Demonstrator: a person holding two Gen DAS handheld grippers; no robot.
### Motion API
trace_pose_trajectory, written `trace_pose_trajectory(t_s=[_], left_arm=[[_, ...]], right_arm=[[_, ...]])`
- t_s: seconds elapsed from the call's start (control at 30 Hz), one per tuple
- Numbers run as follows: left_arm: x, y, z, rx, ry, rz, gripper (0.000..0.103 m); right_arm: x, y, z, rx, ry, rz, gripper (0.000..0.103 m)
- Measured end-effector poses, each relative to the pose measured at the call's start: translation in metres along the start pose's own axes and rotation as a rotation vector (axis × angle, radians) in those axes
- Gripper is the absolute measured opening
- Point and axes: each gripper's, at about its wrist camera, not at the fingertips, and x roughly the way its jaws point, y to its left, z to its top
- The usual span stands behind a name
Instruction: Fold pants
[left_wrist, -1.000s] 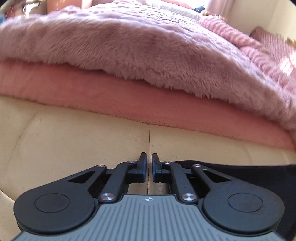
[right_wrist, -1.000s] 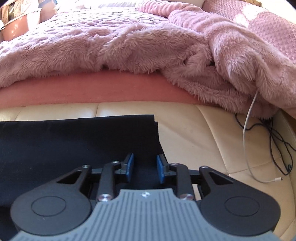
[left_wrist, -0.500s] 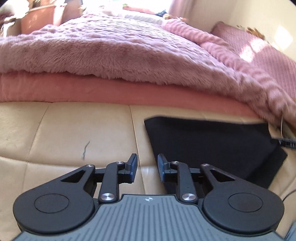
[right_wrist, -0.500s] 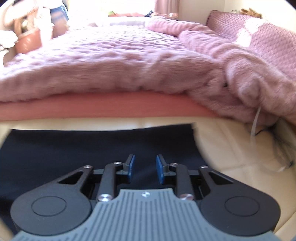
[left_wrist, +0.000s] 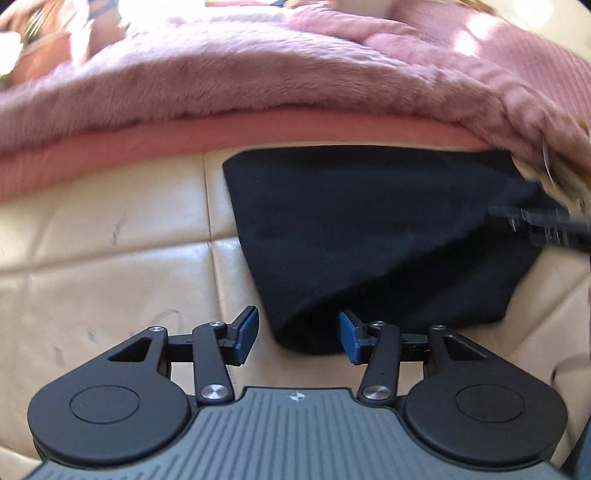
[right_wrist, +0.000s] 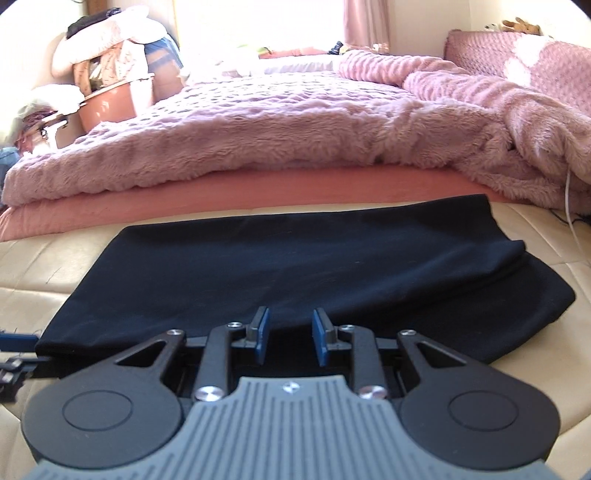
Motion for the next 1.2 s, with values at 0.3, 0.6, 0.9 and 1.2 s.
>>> trace_pose_trajectory(t_s=[0.3, 0.6, 0.9, 1.2], left_arm=[[0.011, 0.009, 0.003, -0.189, -0.039, 0.053, 0.044], [-0.012, 0.024, -0.009, -0.104, 0.007, 0.013, 0.012], [-0.038, 0.049, -0.039, 0.089, 0.052, 0.034, 0.022], [-0.059, 0.071, -0.041, 0.064, 0.292, -0.016, 0.051]], right_arm=[[0.011, -0.001, -0.022, 0.005, 0.019, 0.014, 0.021], [0.014, 0.007, -0.026, -0.088, 0.056, -0.006, 0.020], [-0.015, 0.048, -0.040, -0.122, 0.151, 0.055, 0.021], [-0.030, 0.070, -0.050, -0.151, 0.189, 0.076, 0.022]])
